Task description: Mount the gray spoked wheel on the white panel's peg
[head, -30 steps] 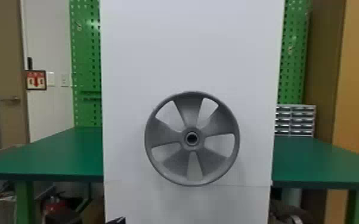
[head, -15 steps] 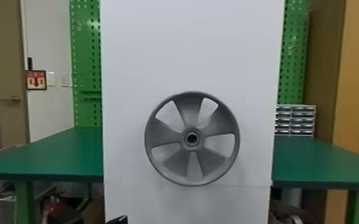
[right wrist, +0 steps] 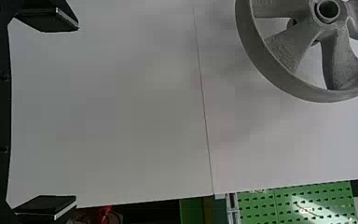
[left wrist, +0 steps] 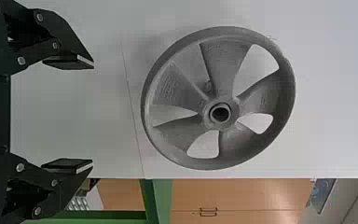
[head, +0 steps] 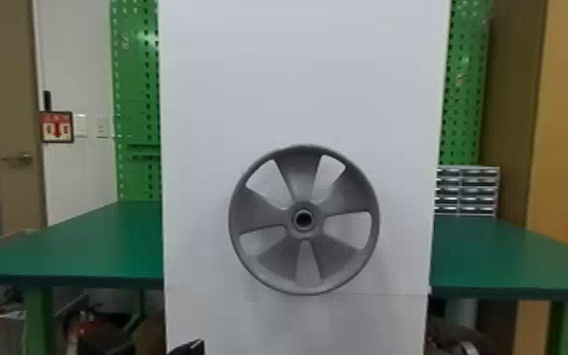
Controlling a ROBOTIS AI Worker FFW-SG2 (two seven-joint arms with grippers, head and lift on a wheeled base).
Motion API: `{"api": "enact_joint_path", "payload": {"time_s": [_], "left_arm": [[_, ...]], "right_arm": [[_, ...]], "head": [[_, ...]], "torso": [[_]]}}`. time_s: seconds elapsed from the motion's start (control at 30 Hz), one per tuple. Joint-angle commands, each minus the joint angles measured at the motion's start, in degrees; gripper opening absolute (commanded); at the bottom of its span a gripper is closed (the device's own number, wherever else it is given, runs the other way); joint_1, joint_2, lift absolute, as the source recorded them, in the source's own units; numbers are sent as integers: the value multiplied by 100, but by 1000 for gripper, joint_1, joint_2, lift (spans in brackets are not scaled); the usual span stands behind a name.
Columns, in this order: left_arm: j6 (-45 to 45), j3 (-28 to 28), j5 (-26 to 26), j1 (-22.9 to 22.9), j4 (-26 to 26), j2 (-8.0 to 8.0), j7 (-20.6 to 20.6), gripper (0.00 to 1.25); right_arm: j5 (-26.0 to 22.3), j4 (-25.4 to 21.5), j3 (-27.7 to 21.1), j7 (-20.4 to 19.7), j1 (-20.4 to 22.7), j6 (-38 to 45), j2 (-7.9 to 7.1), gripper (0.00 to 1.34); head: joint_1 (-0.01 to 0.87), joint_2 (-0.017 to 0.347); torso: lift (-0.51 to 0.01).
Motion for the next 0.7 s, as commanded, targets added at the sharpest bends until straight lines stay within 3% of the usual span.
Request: {"api": "enact_joint_path", "payload": {"time_s": [0.0,0.67], "left_arm": [[0,0,14,0,4,-3,-9,752],[-62,-18,40,-9,74,14,-26,752]], "right_arm": [[-2,59,19,0,-12,-11,0,1339],[-89,199,80,0,32,-19,0,1327]], "head": [[123,-8],[123,-8]], "torso": [[-403],[-403]]}}
